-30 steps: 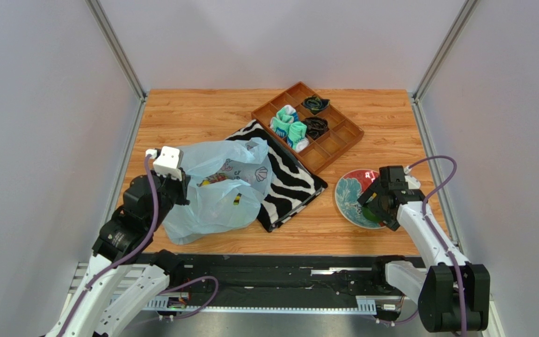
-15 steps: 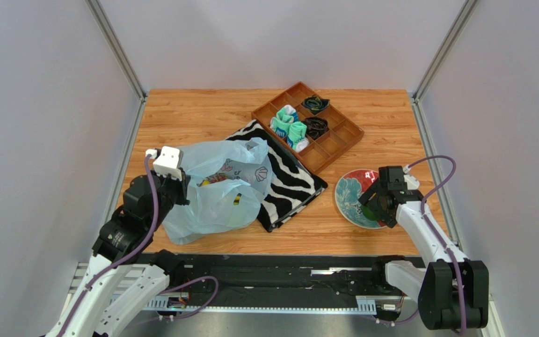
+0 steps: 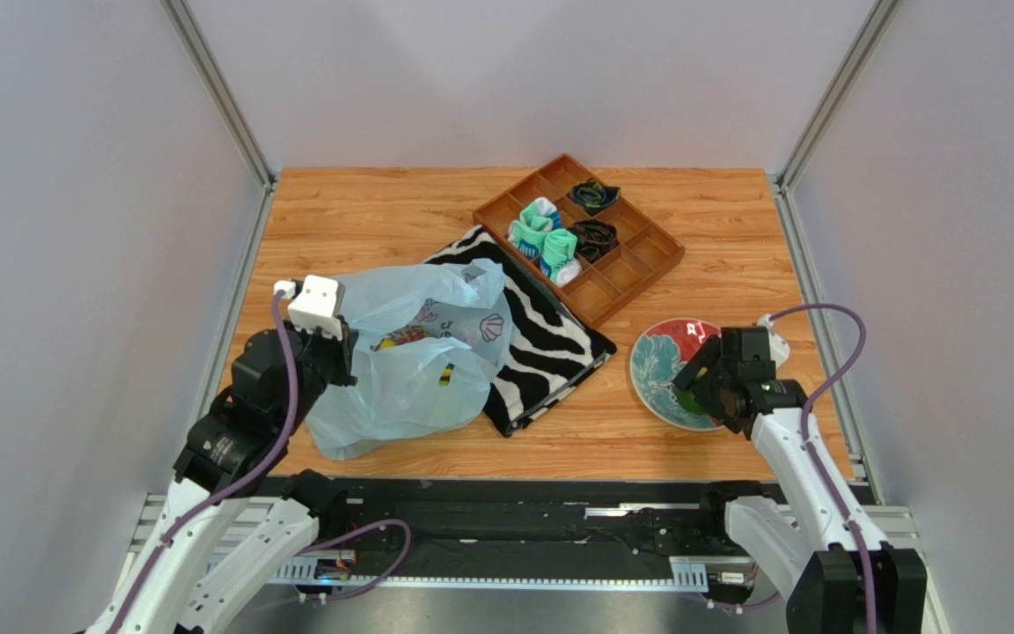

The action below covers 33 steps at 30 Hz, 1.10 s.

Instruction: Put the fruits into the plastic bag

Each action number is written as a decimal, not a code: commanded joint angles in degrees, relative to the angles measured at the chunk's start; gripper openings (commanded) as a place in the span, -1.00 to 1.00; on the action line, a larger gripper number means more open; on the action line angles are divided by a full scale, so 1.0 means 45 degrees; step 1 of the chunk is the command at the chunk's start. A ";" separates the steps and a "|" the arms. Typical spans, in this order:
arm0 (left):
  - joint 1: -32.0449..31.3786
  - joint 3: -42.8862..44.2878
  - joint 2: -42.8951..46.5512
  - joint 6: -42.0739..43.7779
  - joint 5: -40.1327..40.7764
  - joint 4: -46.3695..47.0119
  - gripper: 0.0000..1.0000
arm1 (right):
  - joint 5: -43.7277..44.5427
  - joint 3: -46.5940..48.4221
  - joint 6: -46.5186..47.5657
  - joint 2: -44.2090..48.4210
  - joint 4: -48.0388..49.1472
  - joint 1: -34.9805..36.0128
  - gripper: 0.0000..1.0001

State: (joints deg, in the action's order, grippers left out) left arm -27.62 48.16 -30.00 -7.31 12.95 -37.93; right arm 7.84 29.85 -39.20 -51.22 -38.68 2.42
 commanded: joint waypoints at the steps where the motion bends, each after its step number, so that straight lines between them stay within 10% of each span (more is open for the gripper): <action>1: -0.0015 0.0020 0.0123 0.0101 -0.0026 0.0207 -1.00 | -0.0939 -0.0206 0.0430 0.1010 0.0722 -0.0068 -0.21; 15: -0.0015 0.0020 0.0006 0.0121 -0.0065 0.0226 -1.00 | -0.4631 -0.1124 -0.0916 0.2946 0.4973 0.0885 -0.55; 33: -0.0015 0.0040 -0.0189 0.0140 -0.0065 0.0246 -1.00 | -0.3947 0.4614 0.0468 -0.5371 0.9805 0.7702 -0.54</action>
State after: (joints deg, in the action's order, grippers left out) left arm -27.62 48.16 -30.55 -7.31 12.93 -37.91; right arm -8.08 43.83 -39.59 -70.32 -2.74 33.32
